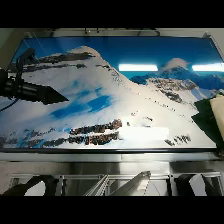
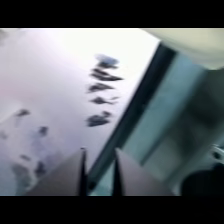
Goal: Fold the shirts.
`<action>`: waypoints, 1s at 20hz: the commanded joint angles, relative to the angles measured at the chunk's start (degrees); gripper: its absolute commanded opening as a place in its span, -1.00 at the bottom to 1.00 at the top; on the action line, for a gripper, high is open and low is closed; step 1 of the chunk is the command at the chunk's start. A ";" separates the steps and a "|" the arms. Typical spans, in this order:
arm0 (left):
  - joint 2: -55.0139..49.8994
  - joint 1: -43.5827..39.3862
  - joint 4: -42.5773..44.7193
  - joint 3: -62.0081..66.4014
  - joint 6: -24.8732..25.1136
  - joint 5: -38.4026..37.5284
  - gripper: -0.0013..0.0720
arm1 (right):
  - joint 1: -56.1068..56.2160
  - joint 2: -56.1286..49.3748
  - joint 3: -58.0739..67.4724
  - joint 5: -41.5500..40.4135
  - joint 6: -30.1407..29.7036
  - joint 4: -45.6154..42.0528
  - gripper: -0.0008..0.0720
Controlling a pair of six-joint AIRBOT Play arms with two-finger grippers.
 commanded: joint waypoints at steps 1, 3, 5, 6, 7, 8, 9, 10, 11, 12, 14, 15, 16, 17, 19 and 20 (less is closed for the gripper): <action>-0.02 -1.79 -0.07 0.04 0.76 -2.21 -0.91 | 6.91 5.49 0.00 -8.37 -8.68 26.51 -0.92; 0.00 -2.56 -0.33 -0.04 0.74 -4.15 -0.91 | 15.34 9.57 0.00 -13.86 -10.16 26.16 -0.92; 0.11 -3.87 -0.39 -0.28 0.07 -3.58 -0.91 | 25.92 13.51 -0.04 -18.49 -9.35 19.28 -0.92; 1.20 -4.79 -0.39 -1.60 -0.28 -4.00 -0.91 | 32.11 15.19 -0.26 -21.38 -7.63 14.03 -0.92; 2.86 -5.75 -0.42 -3.78 -0.35 -5.40 -0.91 | 37.90 16.26 -0.68 -24.00 -6.10 8.57 -0.92; 4.98 -6.86 -0.35 -6.91 -0.39 -7.76 -0.91 | 43.54 16.65 -1.42 -26.29 -4.22 3.52 -0.92; 7.19 -7.65 -0.37 -10.25 -0.46 -10.27 -0.91 | 49.13 16.52 -2.75 -28.83 -2.95 0.04 -0.92; 9.92 -8.39 -0.35 -14.16 -0.46 -13.38 -0.91 | 55.47 16.17 -5.20 -32.33 -2.78 -2.29 -0.92; 12.74 -9.22 -0.31 -17.77 -0.39 -16.39 -0.91 | 60.78 15.91 -8.26 -35.71 -2.82 -3.67 -0.92; 15.89 -10.19 -0.37 -21.62 -0.42 -19.78 -0.91 | 65.94 15.74 -12.22 -39.65 -2.80 -4.39 -0.92; 21.16 -11.47 0.11 -27.36 -0.33 -25.24 -0.91 | 75.01 15.69 -20.72 -50.01 -2.16 -4.55 -0.92; 23.47 -11.91 0.20 -29.55 -0.33 -27.19 -0.91 | 77.94 15.69 -24.11 -55.17 -0.52 -4.52 -0.92; 25.88 -12.22 0.17 -31.63 -0.33 -28.57 -0.91 | 79.49 15.65 -26.29 -58.58 0.50 -4.52 -0.92; 27.89 -12.20 0.17 -33.31 -0.35 -29.38 -0.91 | 79.93 15.50 -27.21 -59.36 0.72 -4.48 -0.92; 30.97 -12.13 0.17 -35.54 -0.42 -29.66 -0.91 | 79.89 15.32 -27.32 -58.93 0.63 -4.50 -0.92; 32.22 -12.15 0.15 -36.24 -0.48 -29.62 -0.91 | 79.89 15.52 -27.32 -58.93 0.63 -4.50 -0.92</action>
